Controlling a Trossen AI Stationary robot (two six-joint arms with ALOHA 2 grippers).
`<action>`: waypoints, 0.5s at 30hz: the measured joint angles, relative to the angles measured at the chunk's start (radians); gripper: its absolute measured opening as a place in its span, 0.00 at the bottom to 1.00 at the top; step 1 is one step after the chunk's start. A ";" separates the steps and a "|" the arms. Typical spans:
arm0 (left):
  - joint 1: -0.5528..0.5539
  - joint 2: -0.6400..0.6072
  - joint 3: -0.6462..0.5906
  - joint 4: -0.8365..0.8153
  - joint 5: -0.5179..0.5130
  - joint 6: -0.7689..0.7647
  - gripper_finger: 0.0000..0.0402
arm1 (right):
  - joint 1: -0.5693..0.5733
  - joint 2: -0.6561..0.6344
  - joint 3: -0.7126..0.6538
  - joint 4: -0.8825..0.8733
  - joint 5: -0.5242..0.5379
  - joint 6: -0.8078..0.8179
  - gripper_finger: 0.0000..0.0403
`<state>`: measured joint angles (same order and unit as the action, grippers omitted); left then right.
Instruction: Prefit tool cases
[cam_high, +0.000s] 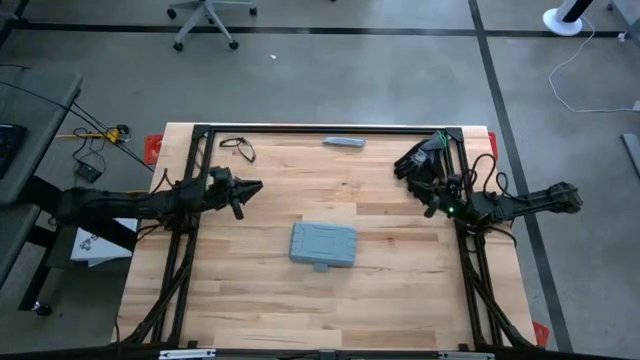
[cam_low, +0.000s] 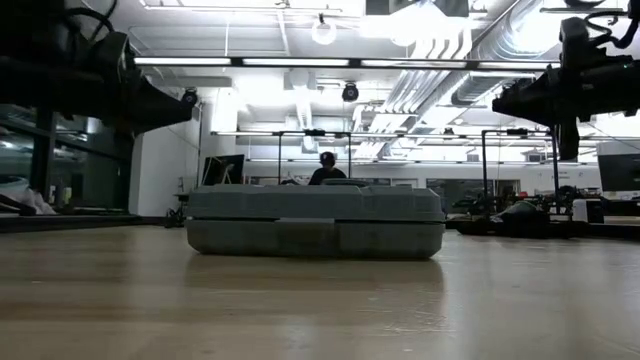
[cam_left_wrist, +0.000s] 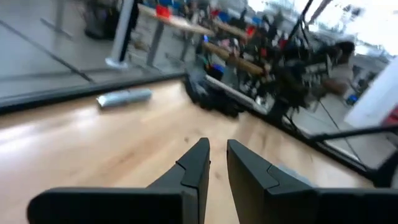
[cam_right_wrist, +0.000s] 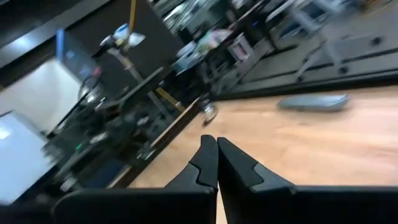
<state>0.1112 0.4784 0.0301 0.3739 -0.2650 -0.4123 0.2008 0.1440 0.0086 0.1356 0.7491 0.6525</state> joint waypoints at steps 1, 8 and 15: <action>0.000 0.040 0.020 0.007 0.025 -0.004 0.12 | 0.000 0.000 0.000 0.000 0.004 -0.005 0.00; -0.028 0.343 0.239 0.014 0.164 0.059 0.12 | 0.000 0.008 0.000 0.102 -0.095 -0.016 0.00; -0.047 0.605 0.406 0.014 0.185 0.214 0.12 | 0.000 0.111 0.000 0.211 -0.182 0.027 0.00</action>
<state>0.0639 1.0832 0.4365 0.3878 -0.0802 -0.1984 0.2008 0.2548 0.0083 0.3466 0.5671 0.6797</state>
